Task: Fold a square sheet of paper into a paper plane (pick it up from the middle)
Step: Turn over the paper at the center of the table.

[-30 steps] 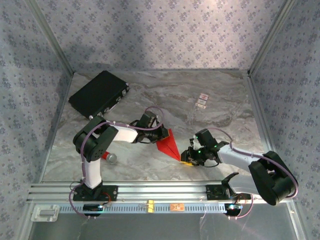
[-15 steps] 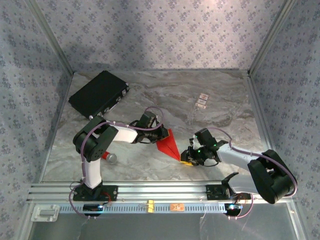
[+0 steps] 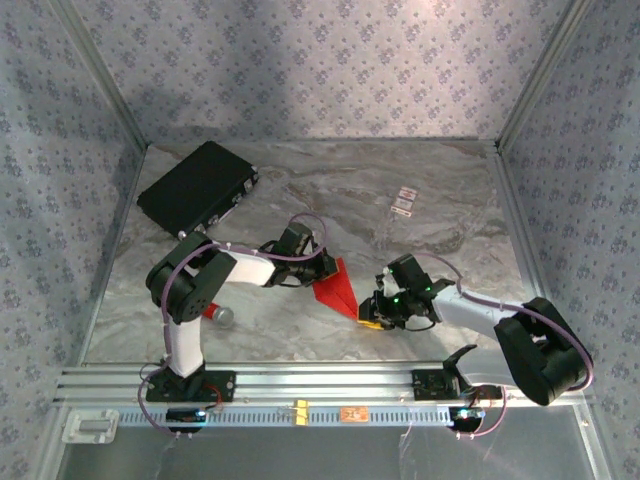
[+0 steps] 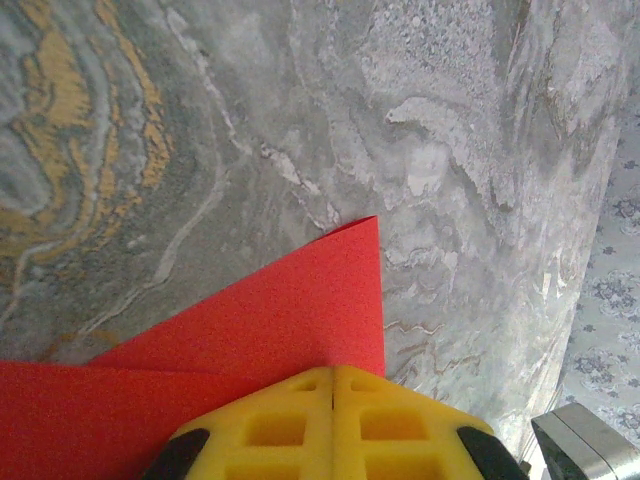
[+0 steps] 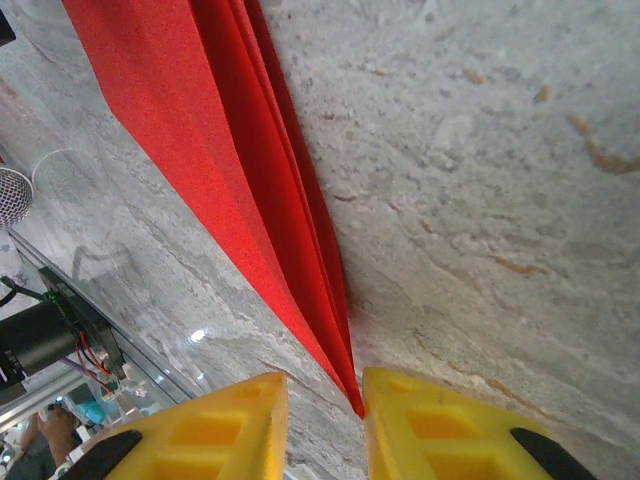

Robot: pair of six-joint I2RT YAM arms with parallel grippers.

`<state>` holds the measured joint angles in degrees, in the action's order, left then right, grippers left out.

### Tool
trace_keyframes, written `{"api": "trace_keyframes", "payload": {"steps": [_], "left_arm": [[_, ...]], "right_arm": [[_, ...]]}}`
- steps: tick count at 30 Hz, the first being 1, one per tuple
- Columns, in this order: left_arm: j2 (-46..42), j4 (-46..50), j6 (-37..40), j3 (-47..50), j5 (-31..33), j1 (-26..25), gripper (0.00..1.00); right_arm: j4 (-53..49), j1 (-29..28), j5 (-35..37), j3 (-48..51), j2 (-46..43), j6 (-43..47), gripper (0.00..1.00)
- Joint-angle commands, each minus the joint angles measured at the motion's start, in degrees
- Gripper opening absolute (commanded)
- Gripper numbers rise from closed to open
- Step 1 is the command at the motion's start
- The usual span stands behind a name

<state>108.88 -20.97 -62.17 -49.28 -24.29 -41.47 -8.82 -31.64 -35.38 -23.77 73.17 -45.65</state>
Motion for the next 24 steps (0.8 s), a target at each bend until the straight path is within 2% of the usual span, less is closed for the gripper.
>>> {"api": "trace_keyframes", "payload": {"steps": [1, 13, 24], "left_arm": [[0.7, 3.7, 0.2, 1.9, 1.7, 0.6, 0.06], [1.0, 2.3, -0.4, 2.7, 1.4, 0.5, 0.06], [1.2, 1.9, -0.5, 2.3, 0.8, 0.6, 0.06]], "right_arm": [[-0.3, -0.4, -1.2, -1.5, -0.4, 0.3, 0.27], [1.5, -0.1, -1.1, -0.9, -0.2, -0.4, 0.28], [8.9, 0.7, -2.7, -1.9, 1.7, -0.4, 0.30]]}}
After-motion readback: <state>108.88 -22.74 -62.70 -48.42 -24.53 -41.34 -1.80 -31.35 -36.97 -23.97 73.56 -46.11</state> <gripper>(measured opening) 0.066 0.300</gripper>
